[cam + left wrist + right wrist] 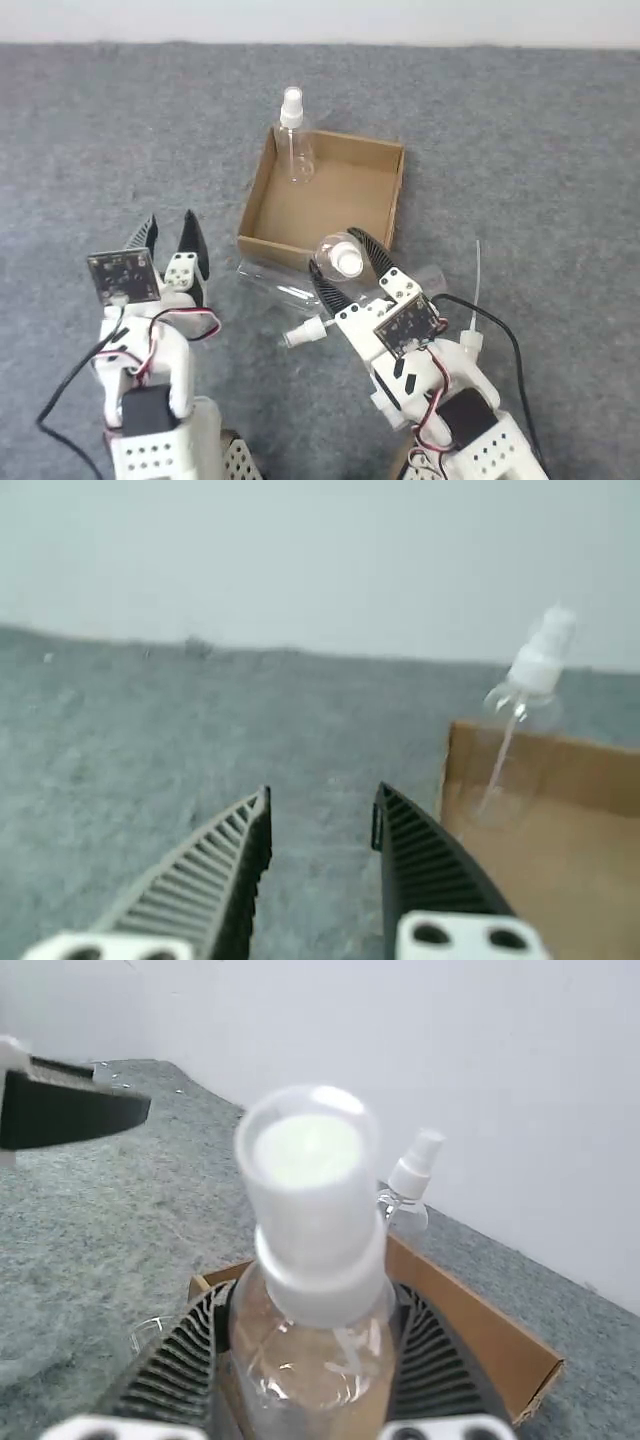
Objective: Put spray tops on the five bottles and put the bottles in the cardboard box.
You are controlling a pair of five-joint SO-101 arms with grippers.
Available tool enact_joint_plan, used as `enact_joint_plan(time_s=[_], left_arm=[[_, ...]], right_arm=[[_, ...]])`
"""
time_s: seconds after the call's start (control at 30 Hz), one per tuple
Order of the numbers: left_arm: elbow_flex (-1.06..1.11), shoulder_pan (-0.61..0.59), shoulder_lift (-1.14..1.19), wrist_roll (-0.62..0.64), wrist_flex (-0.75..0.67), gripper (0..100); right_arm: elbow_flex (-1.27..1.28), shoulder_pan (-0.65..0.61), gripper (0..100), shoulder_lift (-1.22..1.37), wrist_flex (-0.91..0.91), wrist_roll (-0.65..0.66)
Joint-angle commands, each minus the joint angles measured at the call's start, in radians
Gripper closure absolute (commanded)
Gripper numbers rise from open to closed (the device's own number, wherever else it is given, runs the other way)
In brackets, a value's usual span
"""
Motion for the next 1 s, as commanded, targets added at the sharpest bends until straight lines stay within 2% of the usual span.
enact_joint_plan(time_s=[0.0, 0.2, 0.43, 0.63, 0.97], left_arm=[[0.044, -0.037, -0.017, 0.009, -0.006, 84], [0.116, -0.097, -0.017, 0.009, -0.011, 84], [0.137, -0.097, -0.017, 0.009, -0.005, 84], [0.137, -0.103, -0.017, 0.005, 0.078, 84], [0.137, -0.028, -0.012, 0.009, 0.118, 84]], right_arm=[[0.018, 0.015, 99.1, -0.022, 0.022, 0.015], [0.018, 0.015, 99.1, -0.022, 0.028, 0.015], [0.018, 0.015, 99.1, -0.022, 0.028, 0.015], [0.018, 0.015, 99.1, -0.022, 0.028, 0.015], [0.0, 0.058, 99.2, -0.022, 0.03, 0.015]])
